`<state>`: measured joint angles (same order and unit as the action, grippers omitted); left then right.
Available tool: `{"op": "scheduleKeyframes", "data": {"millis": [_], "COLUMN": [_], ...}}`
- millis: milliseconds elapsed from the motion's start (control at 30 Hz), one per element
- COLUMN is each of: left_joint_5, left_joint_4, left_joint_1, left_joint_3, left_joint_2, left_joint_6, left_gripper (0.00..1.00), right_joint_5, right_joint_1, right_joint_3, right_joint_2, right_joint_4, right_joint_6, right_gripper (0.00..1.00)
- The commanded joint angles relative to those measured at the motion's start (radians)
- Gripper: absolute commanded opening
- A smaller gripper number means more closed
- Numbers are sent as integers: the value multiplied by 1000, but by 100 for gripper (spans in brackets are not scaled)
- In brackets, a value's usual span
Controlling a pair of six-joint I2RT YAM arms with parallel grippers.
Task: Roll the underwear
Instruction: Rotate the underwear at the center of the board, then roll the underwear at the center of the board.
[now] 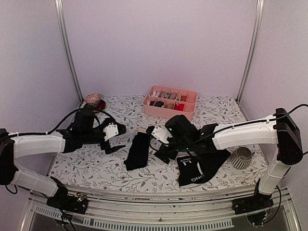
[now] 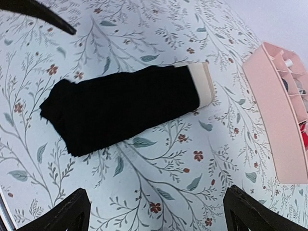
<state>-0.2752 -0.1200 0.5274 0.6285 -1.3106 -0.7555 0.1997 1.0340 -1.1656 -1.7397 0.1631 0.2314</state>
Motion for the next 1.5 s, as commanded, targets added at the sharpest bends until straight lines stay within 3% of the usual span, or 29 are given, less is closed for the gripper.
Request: {"op": "scheduleKeyframes", "data": {"millis": [0,133,300,600,1133,1467], "left_joint_5": [-264,-367,-311,-138,-24,-18], "left_joint_4": [52,208,258,64,-44,-21], "left_joint_1": [-15,-12,34,132,177,179], "left_joint_3": [-130,-157,-167,-164,-147,-123], "left_joint_2": [155,237,169,-24,-198,-245], "left_joint_6": [-362,-530,-611,-498,-459,-454], "left_gripper": [98,99,98,81,73,40], "right_joint_5": [-23,-20,-16,-34,-57,-70], "right_joint_1": [16,19,18,18,21,42], "right_joint_3": [109,171,200,208,220,236], "right_joint_2": [51,94,129,136,154,164], "right_joint_4": [-117,-165,-188,-200,-211,-224], "right_joint_6": [79,68,53,46,55,85], "right_gripper": [99,99,99,99,99,99]}}
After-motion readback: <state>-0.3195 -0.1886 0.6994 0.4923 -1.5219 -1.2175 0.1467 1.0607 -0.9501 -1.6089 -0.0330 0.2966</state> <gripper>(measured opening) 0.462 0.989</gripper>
